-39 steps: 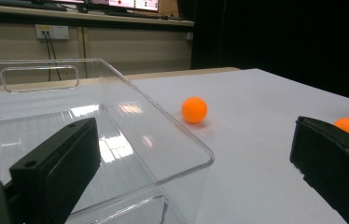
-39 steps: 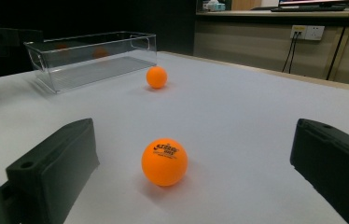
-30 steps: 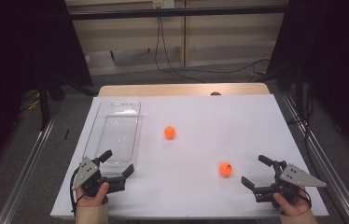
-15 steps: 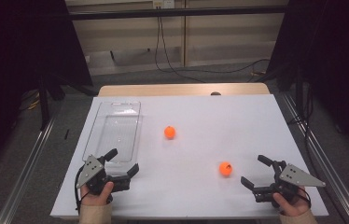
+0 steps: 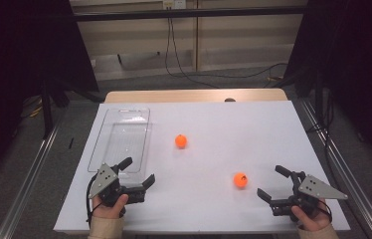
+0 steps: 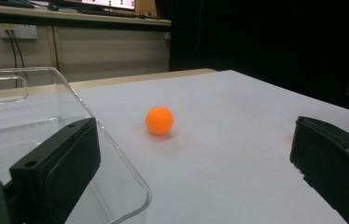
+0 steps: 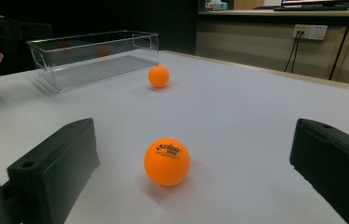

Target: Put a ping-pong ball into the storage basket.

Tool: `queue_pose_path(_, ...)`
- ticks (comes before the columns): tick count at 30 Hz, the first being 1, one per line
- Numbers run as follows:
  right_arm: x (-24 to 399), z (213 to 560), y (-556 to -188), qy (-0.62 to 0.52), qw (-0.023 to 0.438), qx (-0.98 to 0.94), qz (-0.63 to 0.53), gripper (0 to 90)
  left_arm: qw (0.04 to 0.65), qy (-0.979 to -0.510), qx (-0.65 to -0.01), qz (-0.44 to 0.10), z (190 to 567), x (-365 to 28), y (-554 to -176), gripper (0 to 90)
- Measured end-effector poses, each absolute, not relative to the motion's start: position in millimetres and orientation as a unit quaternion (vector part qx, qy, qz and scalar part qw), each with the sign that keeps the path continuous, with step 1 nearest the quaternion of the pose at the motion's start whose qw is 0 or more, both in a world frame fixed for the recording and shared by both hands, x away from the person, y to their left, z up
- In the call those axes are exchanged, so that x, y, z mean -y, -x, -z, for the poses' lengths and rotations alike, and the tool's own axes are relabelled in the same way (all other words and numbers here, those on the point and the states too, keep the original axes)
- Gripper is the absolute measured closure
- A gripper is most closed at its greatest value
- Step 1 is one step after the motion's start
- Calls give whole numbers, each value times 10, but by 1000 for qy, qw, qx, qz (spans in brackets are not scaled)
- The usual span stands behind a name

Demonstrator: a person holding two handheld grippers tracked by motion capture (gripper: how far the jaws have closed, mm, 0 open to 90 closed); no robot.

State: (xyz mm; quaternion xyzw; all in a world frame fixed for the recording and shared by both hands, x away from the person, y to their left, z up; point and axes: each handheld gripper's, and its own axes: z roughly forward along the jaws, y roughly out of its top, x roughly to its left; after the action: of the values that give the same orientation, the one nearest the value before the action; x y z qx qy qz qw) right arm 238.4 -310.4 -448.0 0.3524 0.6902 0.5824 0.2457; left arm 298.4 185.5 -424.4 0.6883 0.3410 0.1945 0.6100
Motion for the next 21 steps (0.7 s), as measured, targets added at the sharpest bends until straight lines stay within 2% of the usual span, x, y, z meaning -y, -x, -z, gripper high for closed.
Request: queue_pose_path(21, 3105, 4478, -2385, -352, 246, -690, -582, 9, 611, -696, -334, -177, 4216, -1589, -3048, 16)
